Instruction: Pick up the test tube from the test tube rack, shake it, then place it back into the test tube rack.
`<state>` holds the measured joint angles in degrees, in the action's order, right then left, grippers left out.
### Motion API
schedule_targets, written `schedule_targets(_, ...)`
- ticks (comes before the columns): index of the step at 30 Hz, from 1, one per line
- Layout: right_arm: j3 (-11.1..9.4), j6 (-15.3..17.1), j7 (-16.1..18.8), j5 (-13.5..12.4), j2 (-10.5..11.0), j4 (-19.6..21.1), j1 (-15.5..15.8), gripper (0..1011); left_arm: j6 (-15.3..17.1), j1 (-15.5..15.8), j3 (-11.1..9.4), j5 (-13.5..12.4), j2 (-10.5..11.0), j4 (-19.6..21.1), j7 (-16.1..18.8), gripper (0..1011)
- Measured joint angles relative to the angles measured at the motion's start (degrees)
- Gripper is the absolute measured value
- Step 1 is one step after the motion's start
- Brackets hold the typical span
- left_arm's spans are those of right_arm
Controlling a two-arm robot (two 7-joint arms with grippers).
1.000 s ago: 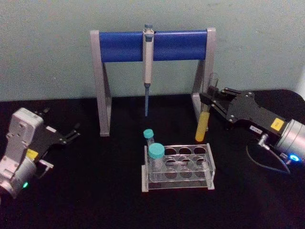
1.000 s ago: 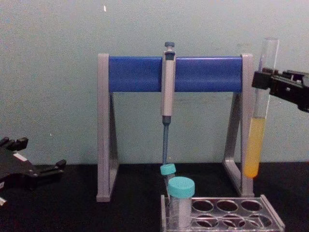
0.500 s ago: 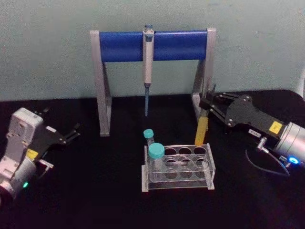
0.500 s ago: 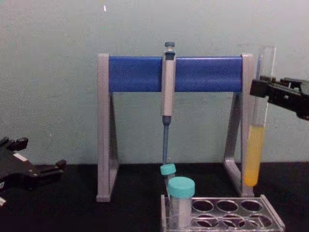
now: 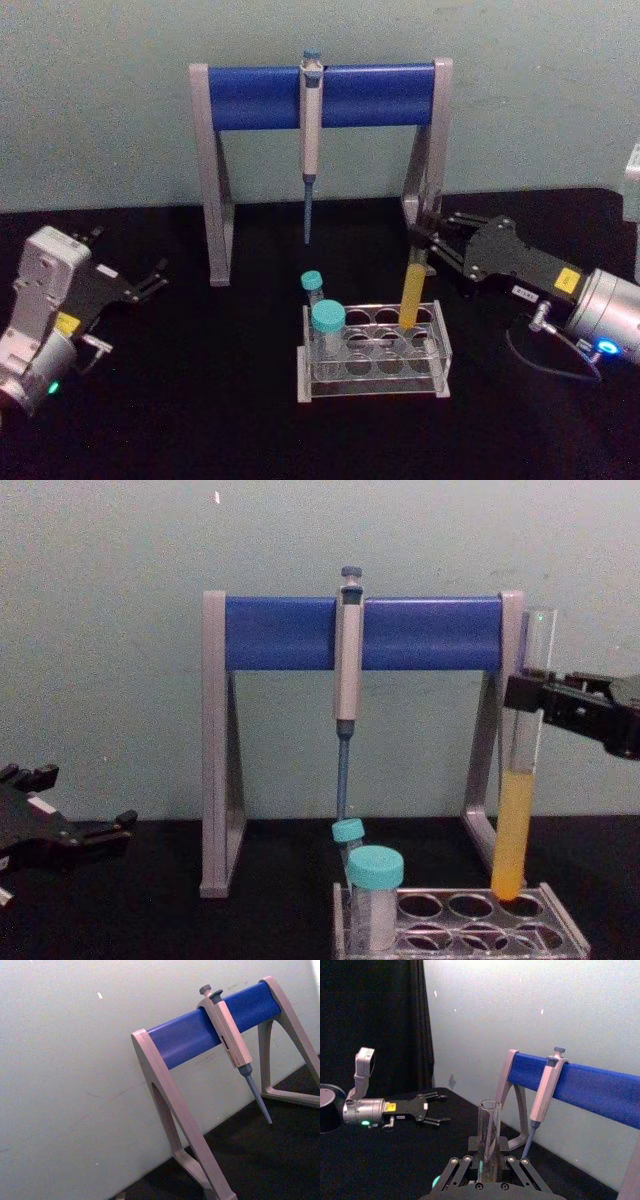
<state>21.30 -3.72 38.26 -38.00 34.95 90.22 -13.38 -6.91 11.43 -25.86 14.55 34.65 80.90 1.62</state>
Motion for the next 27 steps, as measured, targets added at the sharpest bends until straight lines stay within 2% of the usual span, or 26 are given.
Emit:
schedule_targets(10,2.12,0.54,1.51,-0.84,-0.75,-2.49,-1.47,232,0.0,0.0,0.0,0.0,0.0,0.0,0.0,1001)
schedule_targets(20,3.41,0.53,2.14,-1.22,-1.11,-4.17,-2.49,232,0.0,0.0,0.0,0.0,0.0,0.0,0.0,1001)
schedule_targets(27,3.6,0.41,1.67,-0.99,-0.63,-3.72,-2.39,232,0.0,0.0,0.0,0.0,0.0,0.0,0.0,1001)
